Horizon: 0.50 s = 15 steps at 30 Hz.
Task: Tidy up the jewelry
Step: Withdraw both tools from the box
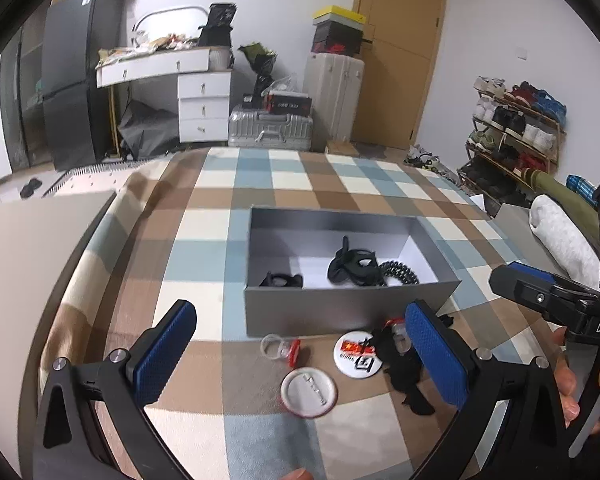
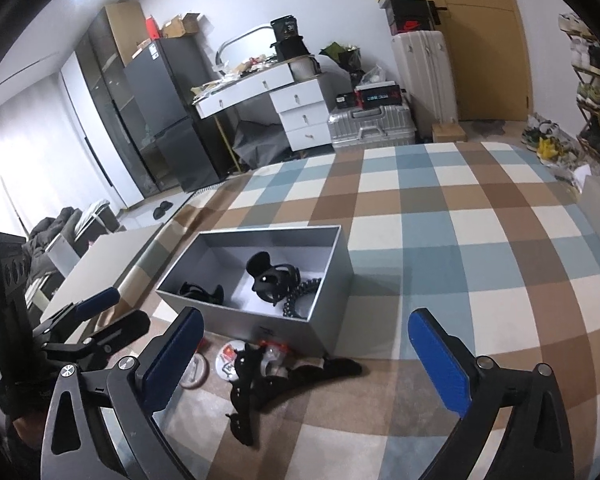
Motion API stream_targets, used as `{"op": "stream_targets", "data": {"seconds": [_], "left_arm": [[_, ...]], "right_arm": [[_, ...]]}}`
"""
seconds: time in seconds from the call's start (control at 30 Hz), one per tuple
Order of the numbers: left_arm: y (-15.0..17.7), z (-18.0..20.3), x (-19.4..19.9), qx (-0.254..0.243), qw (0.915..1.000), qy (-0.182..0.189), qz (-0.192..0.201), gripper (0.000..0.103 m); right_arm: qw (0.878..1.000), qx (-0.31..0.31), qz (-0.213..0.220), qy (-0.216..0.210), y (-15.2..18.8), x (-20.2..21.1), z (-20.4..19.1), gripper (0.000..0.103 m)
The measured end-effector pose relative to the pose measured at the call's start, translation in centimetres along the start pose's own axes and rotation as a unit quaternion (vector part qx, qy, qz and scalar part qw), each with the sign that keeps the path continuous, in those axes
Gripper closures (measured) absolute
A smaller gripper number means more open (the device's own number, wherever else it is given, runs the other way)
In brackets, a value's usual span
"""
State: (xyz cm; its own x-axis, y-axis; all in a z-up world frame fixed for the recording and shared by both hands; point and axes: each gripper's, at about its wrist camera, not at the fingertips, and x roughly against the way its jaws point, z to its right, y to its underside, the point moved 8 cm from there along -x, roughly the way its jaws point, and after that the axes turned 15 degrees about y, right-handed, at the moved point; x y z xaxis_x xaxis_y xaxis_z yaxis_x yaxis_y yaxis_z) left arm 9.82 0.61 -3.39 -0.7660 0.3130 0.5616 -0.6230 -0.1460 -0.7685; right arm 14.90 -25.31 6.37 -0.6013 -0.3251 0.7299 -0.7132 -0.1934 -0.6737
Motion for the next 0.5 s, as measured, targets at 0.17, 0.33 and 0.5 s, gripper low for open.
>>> {"op": "stream_targets", "data": {"seconds": [0.17, 0.33, 0.5], "left_arm": [[0.7, -0.4, -0.1, 0.009, 1.0000, 0.002, -0.003, 0.001], [1.3, 0.0, 0.0, -0.012, 0.9999, -0.004, -0.004, 0.001], [2.7, 0.0, -0.6, -0.022, 0.9989, -0.007, -0.040, 0.001]], "right_arm": [[1.000, 0.011, -0.014, 0.005, 0.9, -0.4, 0.1, 0.000], [0.999, 0.020, -0.032, 0.008, 1.9, -0.9, 0.2, 0.000], [0.997, 0.050, -0.057, 0.002, 3.5, -1.6, -0.9, 0.000]]}}
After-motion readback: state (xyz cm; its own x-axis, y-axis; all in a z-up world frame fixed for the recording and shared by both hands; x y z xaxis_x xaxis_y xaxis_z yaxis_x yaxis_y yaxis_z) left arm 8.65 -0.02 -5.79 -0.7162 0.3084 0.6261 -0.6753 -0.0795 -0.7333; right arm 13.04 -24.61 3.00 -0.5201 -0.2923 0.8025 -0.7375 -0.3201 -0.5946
